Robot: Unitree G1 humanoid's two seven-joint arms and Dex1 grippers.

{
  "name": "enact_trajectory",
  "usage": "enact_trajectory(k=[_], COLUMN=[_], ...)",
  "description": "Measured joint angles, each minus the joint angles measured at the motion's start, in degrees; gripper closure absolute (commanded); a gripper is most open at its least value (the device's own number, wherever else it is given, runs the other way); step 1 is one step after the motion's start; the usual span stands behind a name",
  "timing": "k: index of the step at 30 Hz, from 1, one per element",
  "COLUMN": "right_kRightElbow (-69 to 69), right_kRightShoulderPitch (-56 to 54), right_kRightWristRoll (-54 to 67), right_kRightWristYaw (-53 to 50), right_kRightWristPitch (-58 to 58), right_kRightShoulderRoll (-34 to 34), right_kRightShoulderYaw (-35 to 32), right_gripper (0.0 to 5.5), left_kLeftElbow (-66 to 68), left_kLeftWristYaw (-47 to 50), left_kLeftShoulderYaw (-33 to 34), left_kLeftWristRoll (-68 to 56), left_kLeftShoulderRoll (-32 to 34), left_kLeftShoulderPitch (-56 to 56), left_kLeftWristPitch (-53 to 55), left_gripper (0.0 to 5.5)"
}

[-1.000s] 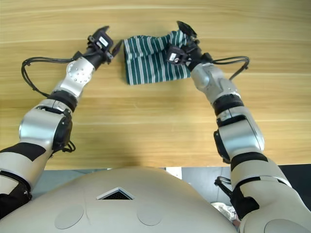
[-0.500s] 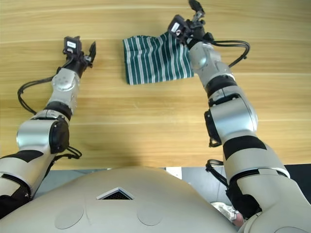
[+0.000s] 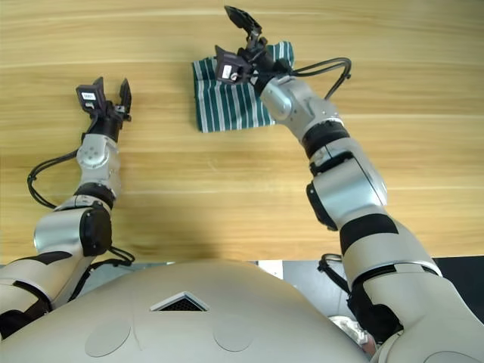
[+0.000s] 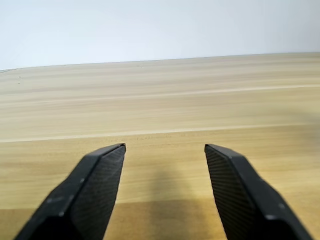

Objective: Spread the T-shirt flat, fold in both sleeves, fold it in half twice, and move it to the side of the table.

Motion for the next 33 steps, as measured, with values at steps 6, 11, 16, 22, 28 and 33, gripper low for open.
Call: enact_trajectory(k=[6, 11, 16, 22, 28, 33], right_kRightElbow=[3.04, 5.42, 9.80, 11.36, 11.42, 12.00], right_kRightShoulderPitch=[-0.12, -0.58, -3.83, -4.60, -4.60, -4.52], right_kRightWristRoll=[-2.59, -3.18, 0.17, 3.65, 6.44, 13.12], right_kRightWristYaw=[1.67, 4.05, 6.44, 6.51, 5.36, 4.68], right_kRightWristPitch=[1.12, 2.52, 11.45, 17.72, 20.06, 27.23], right_kRightShoulderRoll=[0.84, 1.11, 1.59, 2.11, 3.41, -0.83], right_kRightShoulderYaw=[3.09, 3.89, -0.21, -4.81, -9.30, -17.92], right_gripper=[1.73, 1.73, 1.73, 1.73, 1.73, 1.73], left_kLeftElbow=[0.07, 0.16, 0.17, 0.19, 0.21, 0.39], left_kLeftWristYaw=[0.95, 1.14, 1.16, 1.39, 1.45, 1.46], left_kLeftShoulderYaw=[0.00, 0.04, 0.14, 0.25, 0.33, 0.62], left_kLeftWristRoll=[0.03, 0.02, 0.00, -0.04, -0.15, -0.31], left_kLeftShoulderRoll=[-0.33, -0.56, -1.27, -1.73, -2.09, -2.40], left_kLeftShoulderPitch=[-0.06, -0.13, -0.18, -0.24, -0.31, -0.47], left_kLeftWristPitch=[0.01, 0.04, 0.04, 0.04, 0.04, 0.08], left_gripper=[2.56, 2.56, 2.56, 2.56, 2.56, 2.56])
